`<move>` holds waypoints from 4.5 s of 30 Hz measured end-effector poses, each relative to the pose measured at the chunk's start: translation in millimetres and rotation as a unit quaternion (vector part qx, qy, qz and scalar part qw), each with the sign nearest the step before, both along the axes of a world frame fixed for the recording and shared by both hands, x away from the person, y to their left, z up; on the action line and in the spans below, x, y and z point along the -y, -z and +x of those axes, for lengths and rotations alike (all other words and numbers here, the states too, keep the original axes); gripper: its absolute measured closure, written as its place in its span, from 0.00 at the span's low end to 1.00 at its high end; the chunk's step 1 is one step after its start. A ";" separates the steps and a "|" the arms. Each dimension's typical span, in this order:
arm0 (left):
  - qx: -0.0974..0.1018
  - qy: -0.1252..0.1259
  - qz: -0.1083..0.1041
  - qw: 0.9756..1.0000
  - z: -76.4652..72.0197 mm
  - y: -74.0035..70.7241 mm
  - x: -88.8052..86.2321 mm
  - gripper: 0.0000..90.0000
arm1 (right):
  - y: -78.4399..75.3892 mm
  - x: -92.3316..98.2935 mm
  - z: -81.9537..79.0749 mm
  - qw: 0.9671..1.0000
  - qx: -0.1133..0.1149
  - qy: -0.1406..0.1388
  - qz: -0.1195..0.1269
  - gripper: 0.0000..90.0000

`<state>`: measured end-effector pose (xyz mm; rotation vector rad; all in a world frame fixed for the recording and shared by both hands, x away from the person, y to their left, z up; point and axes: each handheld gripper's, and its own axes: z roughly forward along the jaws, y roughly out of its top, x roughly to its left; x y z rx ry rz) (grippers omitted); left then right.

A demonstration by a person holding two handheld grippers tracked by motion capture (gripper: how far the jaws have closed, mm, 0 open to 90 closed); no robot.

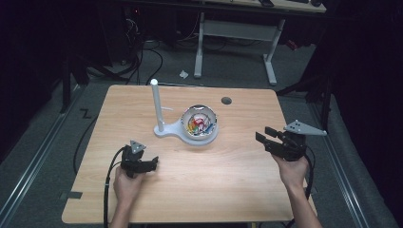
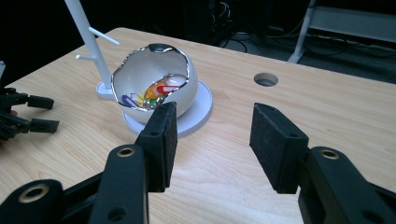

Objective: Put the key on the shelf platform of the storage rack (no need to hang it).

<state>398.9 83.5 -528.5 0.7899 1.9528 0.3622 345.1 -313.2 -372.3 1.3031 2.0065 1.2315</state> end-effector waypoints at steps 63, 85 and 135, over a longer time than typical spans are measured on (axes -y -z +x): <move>-0.001 -0.002 -0.002 1.000 -0.1 -0.1 0.6 0.20 | 93.0 -6.9 -15.3 0.997 -0.069 0.015 0.011 0.57; -0.001 -0.002 -0.002 1.000 -0.1 -0.1 0.7 0.20 | 122.3 -13.1 -2.7 0.995 -0.099 0.023 -0.005 0.56; -0.001 -0.003 -0.003 1.000 -0.1 -0.1 0.7 0.20 | 146.8 -22.1 14.5 0.988 -0.101 0.051 -0.102 0.46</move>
